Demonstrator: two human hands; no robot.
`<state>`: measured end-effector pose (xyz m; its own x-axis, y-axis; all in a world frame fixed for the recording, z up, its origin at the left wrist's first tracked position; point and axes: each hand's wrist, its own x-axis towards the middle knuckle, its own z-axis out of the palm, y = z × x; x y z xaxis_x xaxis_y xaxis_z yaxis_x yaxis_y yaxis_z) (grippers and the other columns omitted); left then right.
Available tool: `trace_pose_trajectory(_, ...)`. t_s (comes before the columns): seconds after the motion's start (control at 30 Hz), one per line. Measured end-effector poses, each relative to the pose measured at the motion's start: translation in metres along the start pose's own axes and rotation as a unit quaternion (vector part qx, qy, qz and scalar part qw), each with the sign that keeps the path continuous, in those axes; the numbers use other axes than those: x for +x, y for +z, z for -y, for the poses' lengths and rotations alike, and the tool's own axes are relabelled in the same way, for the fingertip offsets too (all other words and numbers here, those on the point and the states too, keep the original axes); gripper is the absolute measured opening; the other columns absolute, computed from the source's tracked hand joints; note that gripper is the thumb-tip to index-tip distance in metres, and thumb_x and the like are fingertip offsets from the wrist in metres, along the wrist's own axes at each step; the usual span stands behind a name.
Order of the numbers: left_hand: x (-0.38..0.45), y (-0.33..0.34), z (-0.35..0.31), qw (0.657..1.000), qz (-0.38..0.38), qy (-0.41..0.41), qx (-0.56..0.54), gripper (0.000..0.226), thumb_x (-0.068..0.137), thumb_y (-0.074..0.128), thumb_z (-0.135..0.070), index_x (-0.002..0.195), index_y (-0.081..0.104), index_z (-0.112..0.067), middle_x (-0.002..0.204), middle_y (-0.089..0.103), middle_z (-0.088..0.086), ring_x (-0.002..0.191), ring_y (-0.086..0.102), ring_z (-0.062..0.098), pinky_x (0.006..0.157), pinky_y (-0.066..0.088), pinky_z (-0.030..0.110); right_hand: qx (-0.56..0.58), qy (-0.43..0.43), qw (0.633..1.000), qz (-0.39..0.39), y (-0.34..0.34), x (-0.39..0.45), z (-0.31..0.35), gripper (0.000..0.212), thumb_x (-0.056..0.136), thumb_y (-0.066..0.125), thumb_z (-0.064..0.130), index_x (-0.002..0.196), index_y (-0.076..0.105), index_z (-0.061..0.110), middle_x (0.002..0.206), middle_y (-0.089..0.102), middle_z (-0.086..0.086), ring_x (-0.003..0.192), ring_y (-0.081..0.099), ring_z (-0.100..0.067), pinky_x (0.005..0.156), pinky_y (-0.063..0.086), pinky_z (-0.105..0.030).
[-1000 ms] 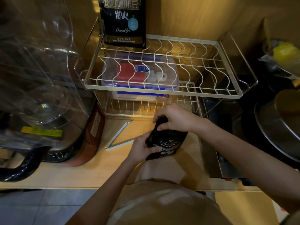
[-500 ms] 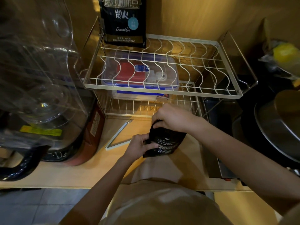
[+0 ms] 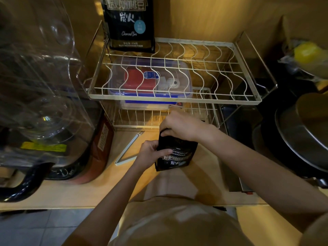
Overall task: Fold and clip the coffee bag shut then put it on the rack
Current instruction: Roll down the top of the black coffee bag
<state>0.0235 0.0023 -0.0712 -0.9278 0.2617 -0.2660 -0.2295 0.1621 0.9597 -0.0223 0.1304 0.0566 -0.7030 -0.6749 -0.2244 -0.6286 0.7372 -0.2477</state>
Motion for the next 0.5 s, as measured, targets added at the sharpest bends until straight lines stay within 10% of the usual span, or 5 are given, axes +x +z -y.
trace_pose_trajectory(0.3,0.004,-0.003,-0.017,0.999,0.039,0.0,0.006,0.026,0.068,0.073,-0.006,0.092,0.067,-0.013,0.09,0.07,0.002,0.083,0.068,0.011,0.073,0.056,0.026,0.138,0.061,0.984,-0.092,-0.004,-0.03,-0.007,0.032,0.085,0.06,0.018,0.117,0.057,0.018,0.122,0.062,-0.004,0.116,0.052,-0.019,0.098,0.044,-0.036)
trace_pose_trajectory(0.5,0.005,-0.006,-0.066,0.999,0.027,0.016,-0.017,0.023,0.07,0.07,-0.004,0.092,0.066,-0.01,0.084,0.07,-0.001,0.076,0.068,0.008,0.063,0.055,0.019,0.488,0.194,0.747,-0.409,0.027,-0.105,-0.023,0.023,0.077,0.067,0.002,0.099,0.064,0.004,0.096,0.068,-0.002,0.089,0.066,-0.006,0.078,0.053,-0.015)
